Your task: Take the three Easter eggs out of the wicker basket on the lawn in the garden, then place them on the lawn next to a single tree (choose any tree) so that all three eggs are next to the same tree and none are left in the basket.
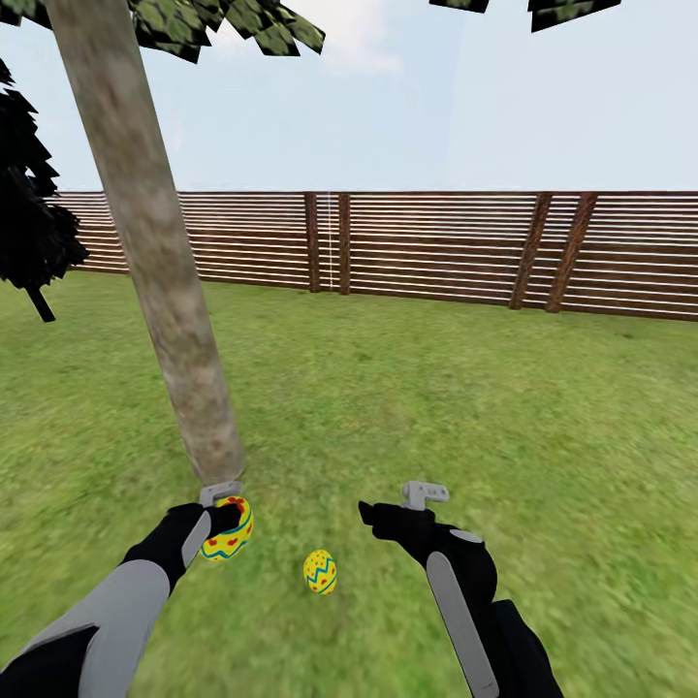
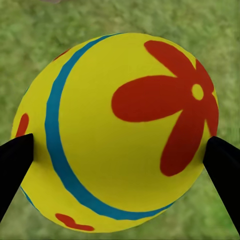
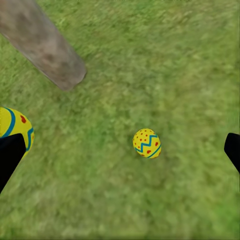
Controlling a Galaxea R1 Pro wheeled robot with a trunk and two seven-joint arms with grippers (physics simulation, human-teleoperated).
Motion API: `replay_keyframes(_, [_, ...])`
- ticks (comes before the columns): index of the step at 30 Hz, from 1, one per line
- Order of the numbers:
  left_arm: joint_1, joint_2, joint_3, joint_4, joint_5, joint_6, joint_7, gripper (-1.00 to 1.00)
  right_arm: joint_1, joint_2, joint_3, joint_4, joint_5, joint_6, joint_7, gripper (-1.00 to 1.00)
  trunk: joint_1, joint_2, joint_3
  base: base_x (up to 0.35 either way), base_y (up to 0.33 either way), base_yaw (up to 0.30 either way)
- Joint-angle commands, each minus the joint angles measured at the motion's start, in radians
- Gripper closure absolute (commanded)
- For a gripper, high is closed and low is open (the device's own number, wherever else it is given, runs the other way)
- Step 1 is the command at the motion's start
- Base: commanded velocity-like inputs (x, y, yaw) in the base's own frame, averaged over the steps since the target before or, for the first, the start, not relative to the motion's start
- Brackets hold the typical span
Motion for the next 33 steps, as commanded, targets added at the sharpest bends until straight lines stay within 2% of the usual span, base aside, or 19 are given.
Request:
replay_keyframes(1, [-0.001, -0.001, 0.006, -0.002, -0.006, 0.005, -0.001, 1.0, -0.001, 0.0, 0.001, -0.001, -0.011, 0.001, -0.01, -1.0, 0.004, -0.008, -0.004, 0.0, 0.0, 0.0])
replay_keyframes(33, [-0.001, -0.006, 0.007, -0.002, 0.001, 0.005, -0.002, 1.0, 0.002, 0.0, -0.01, 0.0, -0.021, -0.009, -0.003, -1.0, 0.127, -0.232, -0.105, 0.0, 0.0, 0.0])
